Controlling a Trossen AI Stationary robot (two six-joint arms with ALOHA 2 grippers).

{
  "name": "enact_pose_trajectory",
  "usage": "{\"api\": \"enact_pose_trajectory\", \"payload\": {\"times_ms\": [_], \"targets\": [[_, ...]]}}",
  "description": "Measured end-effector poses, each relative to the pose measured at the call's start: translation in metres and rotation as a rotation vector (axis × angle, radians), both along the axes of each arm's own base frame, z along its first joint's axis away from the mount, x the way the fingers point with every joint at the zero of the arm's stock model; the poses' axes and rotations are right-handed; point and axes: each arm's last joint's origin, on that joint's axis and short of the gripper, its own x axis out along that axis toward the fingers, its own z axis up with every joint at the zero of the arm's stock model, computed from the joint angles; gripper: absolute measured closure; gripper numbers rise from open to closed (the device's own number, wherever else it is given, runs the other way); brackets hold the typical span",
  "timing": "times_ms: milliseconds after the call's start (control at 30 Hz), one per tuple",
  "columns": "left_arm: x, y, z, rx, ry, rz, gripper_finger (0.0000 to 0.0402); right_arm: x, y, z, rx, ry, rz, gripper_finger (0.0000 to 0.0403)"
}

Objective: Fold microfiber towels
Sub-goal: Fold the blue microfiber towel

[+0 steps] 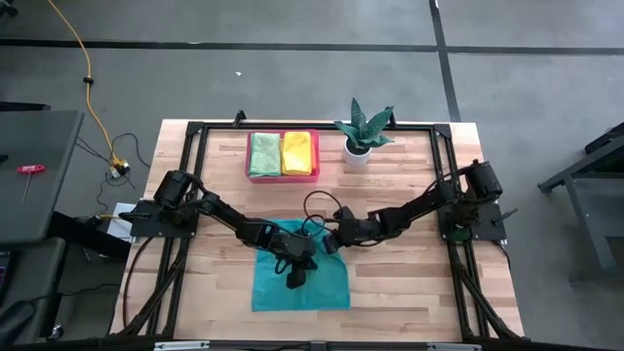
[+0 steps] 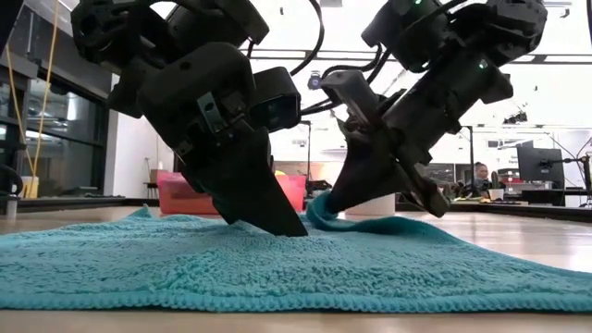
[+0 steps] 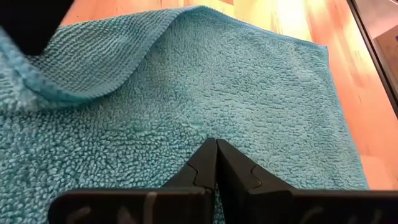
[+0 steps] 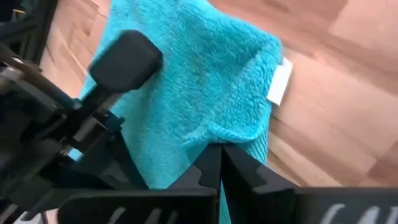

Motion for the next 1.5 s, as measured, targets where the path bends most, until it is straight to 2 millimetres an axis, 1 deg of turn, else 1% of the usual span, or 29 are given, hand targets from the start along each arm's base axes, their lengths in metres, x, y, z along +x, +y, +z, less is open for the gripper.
{"api": "enact_pose_trajectory", "payload": {"times_ms": [133, 267, 333, 400, 500, 600, 700, 767, 900, 967, 1067, 1233, 1333, 1500], "targets": [[0.0, 0.0, 0.0, -0.001, 0.0, -0.002, 0.0401, 0.007, -0.009, 0.006, -0.056, -0.029, -0.018, 0.0403], [0.0, 0.0, 0.0, -0.001, 0.0, -0.003, 0.0401, 0.018, -0.025, 0.017, -0.228, -0.064, -0.032, 0.0403], [0.0, 0.0, 0.0, -0.002, 0.0, -0.003, 0.0401, 0.025, -0.032, 0.023, -0.289, -0.083, -0.006, 0.0403], [0.0, 0.0, 0.0, -0.003, 0.0, -0.002, 0.0402, 0.029, -0.038, 0.028, -0.343, -0.082, 0.055, 0.0403], [0.0, 0.0, 0.0, -0.004, 0.002, -0.003, 0.0401, 0.03, -0.043, 0.043, -0.397, -0.047, 0.119, 0.0403], [0.0, 0.0, 0.0, -0.004, 0.002, -0.003, 0.0401, 0.02, -0.045, 0.056, -0.442, 0.078, 0.174, 0.0403], [0.0, 0.0, 0.0, -0.003, 0.002, -0.003, 0.0402, 0.003, -0.043, 0.069, -0.481, 0.214, 0.241, 0.0403], [0.0, 0.0, 0.0, -0.002, 0.001, -0.004, 0.0402, -0.007, -0.041, 0.078, -0.496, 0.259, 0.265, 0.0403], [0.0, 0.0, 0.001, 0.0, -0.007, 0.001, 0.0402, -0.035, -0.031, 0.09, -0.508, 0.36, 0.326, 0.0403], [0.001, 0.0, 0.001, -0.002, -0.013, 0.003, 0.0401, -0.05, -0.025, 0.095, -0.513, 0.393, 0.324, 0.0403], [0.002, 0.0, 0.003, -0.015, -0.039, 0.011, 0.0401, -0.071, -0.017, 0.099, -0.496, 0.393, 0.291, 0.0403], [0.011, -0.002, 0.013, -0.06, -0.114, 0.035, 0.0401, -0.094, -0.005, 0.101, -0.454, 0.327, 0.195, 0.0403], [0.019, -0.003, 0.021, -0.04, -0.154, 0.013, 0.0401, -0.103, 0.001, 0.098, -0.449, 0.298, 0.147, 0.0403], [0.036, -0.006, 0.04, -0.01, -0.256, -0.023, 0.0401, -0.105, 0.008, 0.093, -0.439, 0.267, 0.134, 0.0403]]}}
